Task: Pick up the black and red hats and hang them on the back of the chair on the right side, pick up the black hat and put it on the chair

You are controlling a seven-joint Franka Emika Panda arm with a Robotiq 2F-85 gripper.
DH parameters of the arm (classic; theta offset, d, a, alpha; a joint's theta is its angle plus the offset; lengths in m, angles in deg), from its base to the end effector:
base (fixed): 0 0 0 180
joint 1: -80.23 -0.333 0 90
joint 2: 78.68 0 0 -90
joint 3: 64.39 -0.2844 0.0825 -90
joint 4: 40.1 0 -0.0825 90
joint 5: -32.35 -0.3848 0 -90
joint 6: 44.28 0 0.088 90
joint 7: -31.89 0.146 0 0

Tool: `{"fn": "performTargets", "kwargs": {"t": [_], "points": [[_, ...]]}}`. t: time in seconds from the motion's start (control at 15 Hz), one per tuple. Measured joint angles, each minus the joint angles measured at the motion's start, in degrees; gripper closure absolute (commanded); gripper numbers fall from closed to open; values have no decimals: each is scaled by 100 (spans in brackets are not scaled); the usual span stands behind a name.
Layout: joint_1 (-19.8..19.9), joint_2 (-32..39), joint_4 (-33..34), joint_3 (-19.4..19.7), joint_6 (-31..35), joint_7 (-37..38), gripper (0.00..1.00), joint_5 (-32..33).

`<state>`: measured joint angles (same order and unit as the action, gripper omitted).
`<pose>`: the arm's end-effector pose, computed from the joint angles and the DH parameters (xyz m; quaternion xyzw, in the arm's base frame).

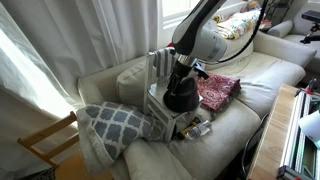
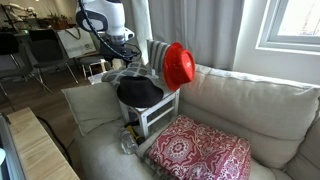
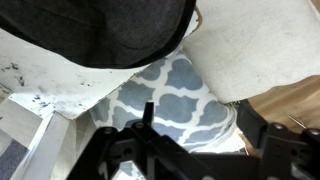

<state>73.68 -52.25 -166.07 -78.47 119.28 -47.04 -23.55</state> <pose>0.5256 0.1700 0.1172 -0.8992 -0.3687 -0.1710 0.1621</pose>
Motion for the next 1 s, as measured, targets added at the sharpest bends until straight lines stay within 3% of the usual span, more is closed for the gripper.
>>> {"fn": "performTargets", "kwargs": {"t": [0.2, 0.53, 1.0], "points": [[41, -254, -34, 281, -678, 334, 0, 701], [655, -1275, -52, 650, -3055, 849, 0, 1936], [1431, -2386, 474, 1601, -6244, 1051, 0, 2227]]}}
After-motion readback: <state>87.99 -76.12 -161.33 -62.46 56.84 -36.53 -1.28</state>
